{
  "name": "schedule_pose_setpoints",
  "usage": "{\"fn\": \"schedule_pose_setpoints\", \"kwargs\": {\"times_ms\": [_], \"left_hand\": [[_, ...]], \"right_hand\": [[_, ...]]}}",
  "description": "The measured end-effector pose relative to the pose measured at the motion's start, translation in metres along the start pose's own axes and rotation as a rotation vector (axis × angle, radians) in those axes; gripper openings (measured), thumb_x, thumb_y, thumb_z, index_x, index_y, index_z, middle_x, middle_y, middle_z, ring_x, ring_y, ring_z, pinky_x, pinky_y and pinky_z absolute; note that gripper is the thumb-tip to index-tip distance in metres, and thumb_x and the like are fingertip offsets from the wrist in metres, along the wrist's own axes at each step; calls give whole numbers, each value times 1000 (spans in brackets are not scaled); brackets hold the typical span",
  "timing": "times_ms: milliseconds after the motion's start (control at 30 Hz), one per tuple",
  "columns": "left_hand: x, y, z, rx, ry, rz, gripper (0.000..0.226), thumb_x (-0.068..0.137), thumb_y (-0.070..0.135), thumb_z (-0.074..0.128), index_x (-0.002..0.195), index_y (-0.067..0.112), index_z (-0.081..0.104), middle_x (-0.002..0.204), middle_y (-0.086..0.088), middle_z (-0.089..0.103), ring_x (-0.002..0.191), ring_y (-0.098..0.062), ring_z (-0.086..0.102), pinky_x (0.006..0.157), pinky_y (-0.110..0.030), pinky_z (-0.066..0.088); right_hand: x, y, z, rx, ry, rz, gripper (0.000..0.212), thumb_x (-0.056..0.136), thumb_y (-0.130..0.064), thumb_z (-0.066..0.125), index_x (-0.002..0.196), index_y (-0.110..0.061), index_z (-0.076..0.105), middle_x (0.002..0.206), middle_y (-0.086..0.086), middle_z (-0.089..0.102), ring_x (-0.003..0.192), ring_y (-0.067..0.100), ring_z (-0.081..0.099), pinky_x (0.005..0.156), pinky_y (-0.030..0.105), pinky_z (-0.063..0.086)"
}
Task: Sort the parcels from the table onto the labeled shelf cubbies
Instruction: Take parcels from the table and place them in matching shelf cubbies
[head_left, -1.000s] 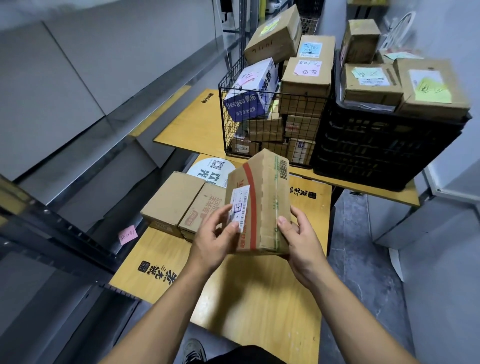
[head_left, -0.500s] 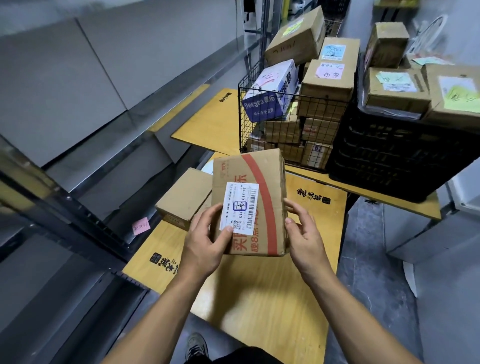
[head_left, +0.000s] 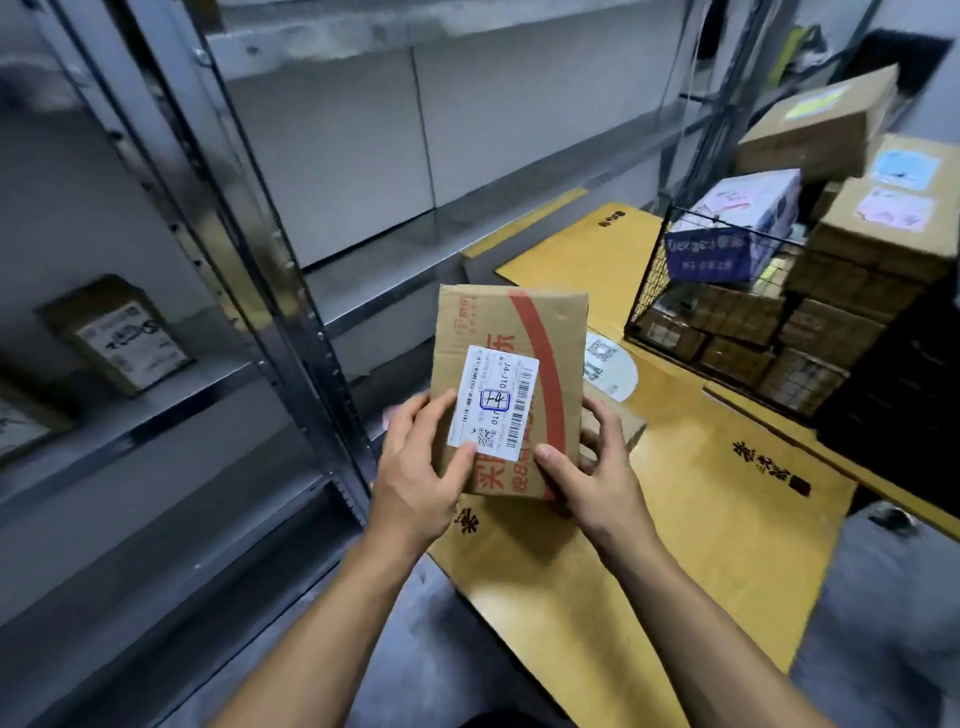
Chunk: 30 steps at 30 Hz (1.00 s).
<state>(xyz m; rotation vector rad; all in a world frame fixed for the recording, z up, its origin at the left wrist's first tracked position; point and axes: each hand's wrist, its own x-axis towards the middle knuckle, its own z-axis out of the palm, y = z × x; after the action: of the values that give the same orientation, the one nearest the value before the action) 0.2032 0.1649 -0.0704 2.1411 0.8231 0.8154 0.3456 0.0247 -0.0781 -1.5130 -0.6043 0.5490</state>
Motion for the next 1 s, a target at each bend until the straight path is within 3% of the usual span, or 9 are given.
{"fn": "schedule_pose_setpoints", "kwargs": {"times_ms": [100,200,333,433,600,700,833,1000], "left_hand": [[5,-11,-39,39,58,-2,54,89,38,62,140,32,45,146,5,38,133,-1,33,107,-19,25],[10,-21,-89,73,107,-9,58,85,44,59,140,32,45,145,7,38,131,-1,35,103,-13,23],[13,-34,-161,123,179,10,56,85,39,60,138,25,49,138,6,45,126,-3,40,104,-11,24],[9,-43,-214,202,204,43,53,86,36,59,136,21,52,129,8,49,119,0,42,102,-5,23],[4,-55,-295,436,218,62,52,85,36,58,133,16,55,128,-4,55,117,-22,50,104,-34,38],[5,-57,-340,632,234,57,52,85,36,59,133,17,55,127,-6,55,113,-27,50,101,-42,41],[12,-53,-388,886,223,31,54,89,42,57,139,26,47,132,0,51,118,-24,46,99,-40,37],[31,-44,-433,972,258,14,56,92,46,51,143,30,39,139,3,46,125,-20,42,104,-40,35]], "right_hand": [[11,-13,40,1,-52,-36,62,87,-27,76,129,-60,44,127,-8,63,106,8,69,87,42,61],[21,-27,84,51,-109,-58,61,82,-33,76,127,-61,45,126,-5,63,109,13,69,86,42,61],[27,-50,140,69,-183,-134,61,90,-25,74,125,-64,44,125,-12,60,115,9,64,83,35,62],[29,-72,177,69,-215,-192,62,91,-25,74,119,-69,41,125,-17,59,115,3,60,92,46,59],[34,-109,236,56,-225,-298,64,89,-30,75,117,-75,38,124,-15,60,109,3,65,97,50,55],[39,-138,272,88,-270,-378,62,88,-33,75,120,-72,38,126,-13,60,111,4,65,97,47,56],[50,-182,316,145,-308,-479,59,84,-39,74,126,-64,40,133,-3,59,117,11,64,97,47,56],[74,-232,363,193,-320,-597,68,83,-41,75,139,-47,39,132,-1,60,114,14,66,94,44,58]]}}
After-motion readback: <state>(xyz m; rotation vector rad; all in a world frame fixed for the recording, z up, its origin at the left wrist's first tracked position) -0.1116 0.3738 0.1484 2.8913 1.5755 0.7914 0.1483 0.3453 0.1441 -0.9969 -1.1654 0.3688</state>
